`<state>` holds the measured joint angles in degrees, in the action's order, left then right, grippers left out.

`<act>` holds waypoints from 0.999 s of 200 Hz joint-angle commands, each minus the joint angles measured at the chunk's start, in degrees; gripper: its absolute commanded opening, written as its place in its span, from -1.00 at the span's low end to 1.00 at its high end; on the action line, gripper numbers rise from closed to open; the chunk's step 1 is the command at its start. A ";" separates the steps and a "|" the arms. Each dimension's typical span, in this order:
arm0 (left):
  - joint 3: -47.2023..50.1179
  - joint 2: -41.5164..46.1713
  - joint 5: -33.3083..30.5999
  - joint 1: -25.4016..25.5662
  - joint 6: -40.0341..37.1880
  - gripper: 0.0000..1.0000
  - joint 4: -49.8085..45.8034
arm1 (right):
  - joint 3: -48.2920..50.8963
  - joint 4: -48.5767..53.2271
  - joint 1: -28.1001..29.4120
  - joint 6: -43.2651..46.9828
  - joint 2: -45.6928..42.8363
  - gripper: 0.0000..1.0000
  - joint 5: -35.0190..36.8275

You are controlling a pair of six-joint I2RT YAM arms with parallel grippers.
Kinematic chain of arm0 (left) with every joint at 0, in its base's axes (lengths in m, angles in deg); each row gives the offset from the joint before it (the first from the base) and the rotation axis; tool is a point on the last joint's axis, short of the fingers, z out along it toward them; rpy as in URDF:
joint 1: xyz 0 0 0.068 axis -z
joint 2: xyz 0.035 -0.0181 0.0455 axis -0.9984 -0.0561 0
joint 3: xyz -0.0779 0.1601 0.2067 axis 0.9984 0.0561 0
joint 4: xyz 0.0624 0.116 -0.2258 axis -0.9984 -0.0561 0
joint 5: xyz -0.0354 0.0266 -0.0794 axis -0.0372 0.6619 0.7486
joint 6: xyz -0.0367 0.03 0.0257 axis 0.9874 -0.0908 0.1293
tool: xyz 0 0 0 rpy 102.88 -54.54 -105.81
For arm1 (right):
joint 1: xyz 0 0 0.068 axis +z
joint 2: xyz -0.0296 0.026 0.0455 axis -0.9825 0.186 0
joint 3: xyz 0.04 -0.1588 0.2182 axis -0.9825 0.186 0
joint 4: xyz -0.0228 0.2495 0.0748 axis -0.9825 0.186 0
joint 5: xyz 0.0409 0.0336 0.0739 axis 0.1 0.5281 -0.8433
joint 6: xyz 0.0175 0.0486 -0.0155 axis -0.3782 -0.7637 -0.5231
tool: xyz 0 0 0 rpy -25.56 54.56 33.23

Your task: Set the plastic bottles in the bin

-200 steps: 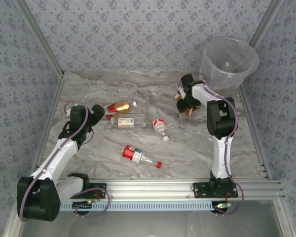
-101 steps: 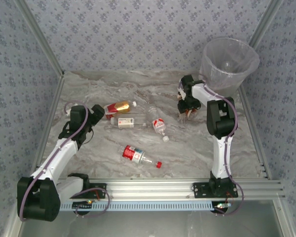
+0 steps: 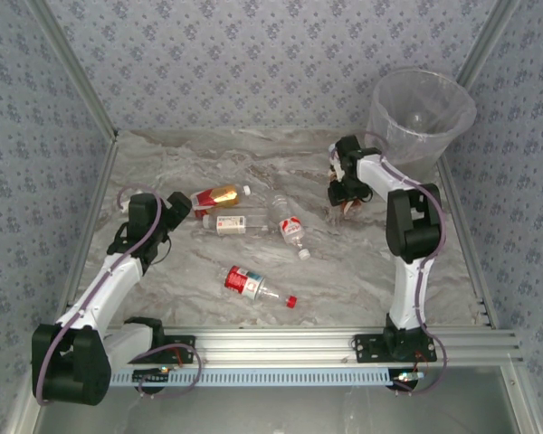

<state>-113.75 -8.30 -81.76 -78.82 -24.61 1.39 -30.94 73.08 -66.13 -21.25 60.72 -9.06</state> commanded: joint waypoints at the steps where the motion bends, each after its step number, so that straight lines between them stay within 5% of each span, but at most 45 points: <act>1: 0.09 -0.63 0.69 -0.32 0.38 0.99 1.10 | 1.67 -1.40 0.90 -2.00 -5.06 0.00 -0.34; 91: 2.09 1.05 4.22 -0.30 0.08 0.99 8.28 | 8.64 -7.39 2.01 -6.07 -15.69 -0.03 0.79; 200: 1.22 0.95 18.22 3.49 -9.39 0.99 18.41 | 10.46 -14.67 2.32 -8.01 -27.77 -0.07 -2.94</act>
<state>-111.52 -8.15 -67.42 -77.42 -29.27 15.86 -21.04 61.51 -64.23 -28.01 37.18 -9.87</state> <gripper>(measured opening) 0.994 0.564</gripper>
